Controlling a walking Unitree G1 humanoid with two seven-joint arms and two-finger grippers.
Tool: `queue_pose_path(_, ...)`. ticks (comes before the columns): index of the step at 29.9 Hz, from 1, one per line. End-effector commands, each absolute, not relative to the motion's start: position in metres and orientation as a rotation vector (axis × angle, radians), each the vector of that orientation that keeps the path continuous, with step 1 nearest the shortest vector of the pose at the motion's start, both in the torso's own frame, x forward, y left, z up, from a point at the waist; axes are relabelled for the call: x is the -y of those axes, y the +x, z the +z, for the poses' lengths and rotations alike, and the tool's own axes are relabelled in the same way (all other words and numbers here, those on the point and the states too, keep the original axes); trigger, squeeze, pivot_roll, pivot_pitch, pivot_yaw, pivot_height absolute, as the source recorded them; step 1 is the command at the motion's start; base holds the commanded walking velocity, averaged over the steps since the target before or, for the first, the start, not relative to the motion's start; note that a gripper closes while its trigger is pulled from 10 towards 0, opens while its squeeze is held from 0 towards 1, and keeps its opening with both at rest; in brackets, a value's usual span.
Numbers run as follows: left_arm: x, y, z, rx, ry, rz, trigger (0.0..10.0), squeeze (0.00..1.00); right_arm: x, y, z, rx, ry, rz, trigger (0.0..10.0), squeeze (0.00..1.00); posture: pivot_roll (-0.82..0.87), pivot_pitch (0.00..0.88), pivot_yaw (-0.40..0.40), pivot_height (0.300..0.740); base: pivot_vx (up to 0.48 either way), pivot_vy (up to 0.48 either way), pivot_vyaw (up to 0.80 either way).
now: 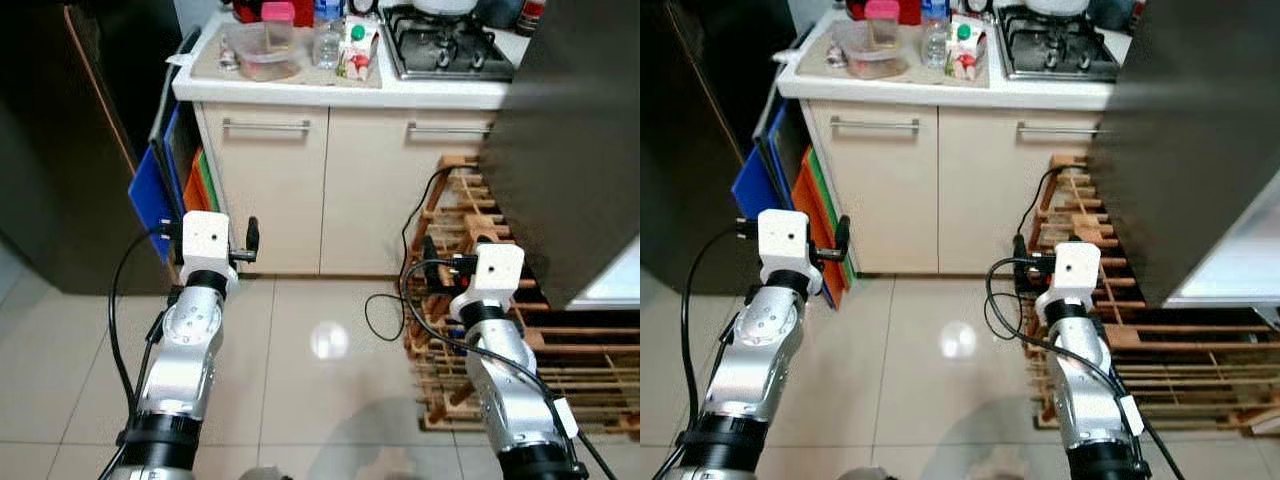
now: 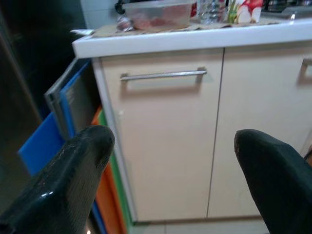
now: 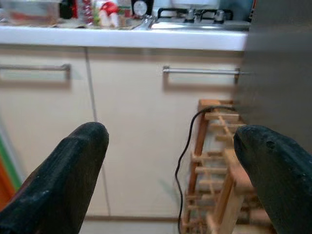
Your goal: Restocking fridge
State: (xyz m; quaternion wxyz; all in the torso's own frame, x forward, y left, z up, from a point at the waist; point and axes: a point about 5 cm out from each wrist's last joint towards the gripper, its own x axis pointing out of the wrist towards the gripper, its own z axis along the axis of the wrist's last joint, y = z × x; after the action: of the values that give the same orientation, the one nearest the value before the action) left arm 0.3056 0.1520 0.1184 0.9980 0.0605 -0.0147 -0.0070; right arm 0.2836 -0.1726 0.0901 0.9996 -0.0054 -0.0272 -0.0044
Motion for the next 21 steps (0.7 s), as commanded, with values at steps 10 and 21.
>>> queue_pose_path(10, -0.1432, 0.3107, 0.1250, 0.060, 0.149, -0.059, 10.0, 0.00, 0.1763, 0.2858, 0.0866, 0.045, -0.007, -0.022, 10.0, 0.00, 0.04, 0.008, 0.004, 0.740, 0.475, 0.000, 0.08)
queue_pose_path(21, -0.1410, 0.3142, 0.1272, 0.067, 0.177, -0.086, 10.0, 0.00, 0.1745, 0.2861, 0.0869, 0.051, -0.005, -0.022, 10.0, 0.00, 0.03, 0.017, 0.006, 0.740, 0.477, 0.000, 0.00)
